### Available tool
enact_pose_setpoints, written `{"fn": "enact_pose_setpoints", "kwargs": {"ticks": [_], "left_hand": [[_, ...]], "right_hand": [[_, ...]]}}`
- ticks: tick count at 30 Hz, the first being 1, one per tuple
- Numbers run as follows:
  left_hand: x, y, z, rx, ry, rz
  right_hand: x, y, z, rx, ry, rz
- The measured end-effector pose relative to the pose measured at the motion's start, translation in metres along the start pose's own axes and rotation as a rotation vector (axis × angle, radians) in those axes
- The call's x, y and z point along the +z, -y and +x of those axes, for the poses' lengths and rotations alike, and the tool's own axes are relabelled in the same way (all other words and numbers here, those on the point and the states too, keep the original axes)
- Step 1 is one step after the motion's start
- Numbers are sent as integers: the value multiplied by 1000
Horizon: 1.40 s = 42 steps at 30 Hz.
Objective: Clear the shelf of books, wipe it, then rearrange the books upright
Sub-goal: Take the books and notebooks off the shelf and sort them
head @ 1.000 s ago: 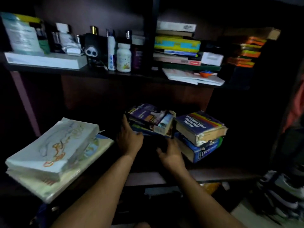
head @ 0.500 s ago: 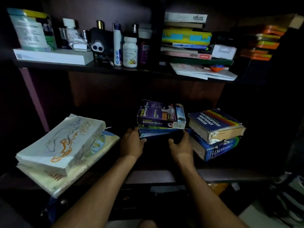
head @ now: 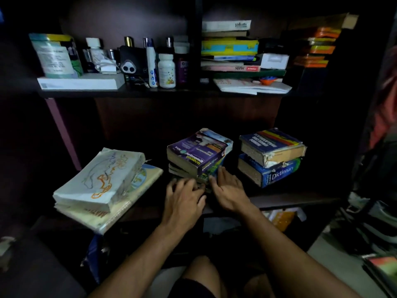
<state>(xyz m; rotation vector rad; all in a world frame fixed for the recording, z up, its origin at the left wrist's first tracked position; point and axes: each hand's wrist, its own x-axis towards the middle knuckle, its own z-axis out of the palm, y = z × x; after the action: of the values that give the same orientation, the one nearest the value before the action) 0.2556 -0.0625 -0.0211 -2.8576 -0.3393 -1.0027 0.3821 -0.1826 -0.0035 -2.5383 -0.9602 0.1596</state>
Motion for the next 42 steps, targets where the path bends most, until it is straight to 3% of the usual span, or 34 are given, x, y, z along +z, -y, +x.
{"fn": "enact_pose_setpoints", "kwargs": {"ticks": [4,7,9,11,14,16,21,26,33,35,38,42], "left_hand": [[-23,1,-14,48,0,-12],[-44,6,-23,153,0,-214],[-55,17,-11,99,-131,-333],[-57,34,17,-252,-225,-447],[-43,56,46,-820,36,-846],[-32,55,47,-946,207,-1076],[-28,40,33,-972,105,-1126],[-56,2,7,-965,16,-947],[-83,-43,-31,-953,-42,-821],[-89,-61,-40,-1005,-95,-975],[-102,-92,-46,-1057,-223,-1355],[-130,-140,-39,-875,-317,-1590]], "right_hand": [[5,-2,-43,-69,7,-155],[12,-10,-77,-99,-30,-232],[13,-13,-91,-118,8,-328],[10,-10,-96,-104,28,-340],[1,4,-91,-24,21,-187],[-5,9,-86,37,47,-72],[-27,13,-86,90,122,186],[-38,40,-86,277,106,650],[-42,46,-99,457,-94,995],[-54,40,-111,500,-50,1161],[-79,27,-141,456,-28,1188],[-121,12,-203,336,-109,1237]]}}
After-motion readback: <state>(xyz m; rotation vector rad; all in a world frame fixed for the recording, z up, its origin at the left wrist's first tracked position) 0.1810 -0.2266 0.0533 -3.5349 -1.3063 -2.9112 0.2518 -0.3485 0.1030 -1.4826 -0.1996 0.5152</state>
